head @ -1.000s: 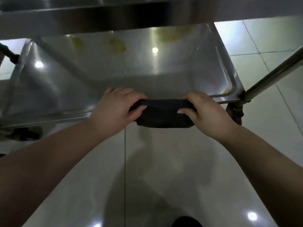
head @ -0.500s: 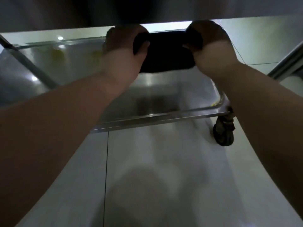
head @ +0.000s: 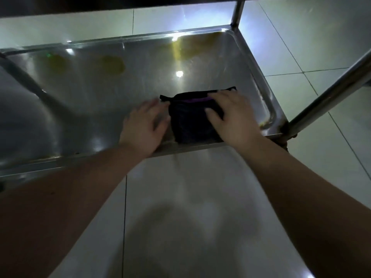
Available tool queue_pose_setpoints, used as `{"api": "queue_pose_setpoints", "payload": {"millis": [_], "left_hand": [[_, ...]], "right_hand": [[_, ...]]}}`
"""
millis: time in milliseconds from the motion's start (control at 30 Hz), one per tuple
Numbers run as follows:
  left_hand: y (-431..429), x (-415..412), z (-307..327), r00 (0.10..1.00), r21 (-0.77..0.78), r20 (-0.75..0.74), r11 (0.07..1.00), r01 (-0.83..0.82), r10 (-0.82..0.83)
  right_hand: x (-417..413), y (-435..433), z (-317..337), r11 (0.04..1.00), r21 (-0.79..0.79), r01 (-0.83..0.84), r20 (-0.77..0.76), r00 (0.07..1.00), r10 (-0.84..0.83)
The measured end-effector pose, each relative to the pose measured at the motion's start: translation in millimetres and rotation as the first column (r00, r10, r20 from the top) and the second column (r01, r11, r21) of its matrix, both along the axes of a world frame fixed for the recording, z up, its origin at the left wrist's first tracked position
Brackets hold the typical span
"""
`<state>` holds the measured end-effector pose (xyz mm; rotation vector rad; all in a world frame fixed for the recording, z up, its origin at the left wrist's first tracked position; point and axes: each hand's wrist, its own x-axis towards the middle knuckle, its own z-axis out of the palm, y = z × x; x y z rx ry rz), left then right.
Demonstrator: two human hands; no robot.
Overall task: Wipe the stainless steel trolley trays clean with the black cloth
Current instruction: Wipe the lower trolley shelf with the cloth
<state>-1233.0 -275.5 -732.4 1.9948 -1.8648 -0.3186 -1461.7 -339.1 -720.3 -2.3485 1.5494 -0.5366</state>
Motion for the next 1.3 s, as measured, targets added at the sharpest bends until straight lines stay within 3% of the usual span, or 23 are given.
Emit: {"api": "queue_pose_setpoints", "payload": {"millis": [133, 333, 467, 567, 733, 833, 1033, 1300], "left_hand": [[-29, 35, -15, 0.979, 0.151, 0.16, 0.977, -0.152, 0.127], [-60, 57, -30, 0.914, 0.26, 0.405, 0.959, -0.112, -0.003], [-56, 62, -36, 0.926, 0.214, 0.377, 0.973, -0.09, 0.003], [-55, 59, -37, 0.929, 0.188, 0.369, 0.978, -0.086, 0.011], [-54, 64, -36, 0.942, 0.17, 0.333, 0.981, -0.093, 0.032], [-55, 64, -34, 0.948, 0.182, 0.311, 0.976, -0.123, 0.062], [-55, 59, -33, 0.942, 0.18, 0.326, 0.974, -0.14, 0.075], [-52, 58, -35, 0.932, 0.172, 0.353, 0.973, -0.153, 0.084]], "right_hand": [[57, -10, -22, 0.964, 0.253, 0.076, -0.362, 0.932, 0.022], [-9, -38, -43, 0.977, 0.184, 0.112, -0.399, 0.917, -0.03], [-64, -55, -40, 0.947, 0.142, 0.289, -0.487, 0.853, -0.187], [-14, -44, -42, 0.94, 0.153, 0.306, -0.448, 0.869, -0.21], [105, 4, -49, 0.988, 0.146, 0.041, -0.373, 0.928, 0.016], [78, -10, -49, 0.992, 0.123, 0.014, -0.352, 0.935, 0.03], [-38, -48, -43, 0.946, 0.184, 0.267, -0.439, 0.884, -0.164], [44, -12, -52, 0.989, 0.123, 0.08, -0.411, 0.911, -0.023]]}}
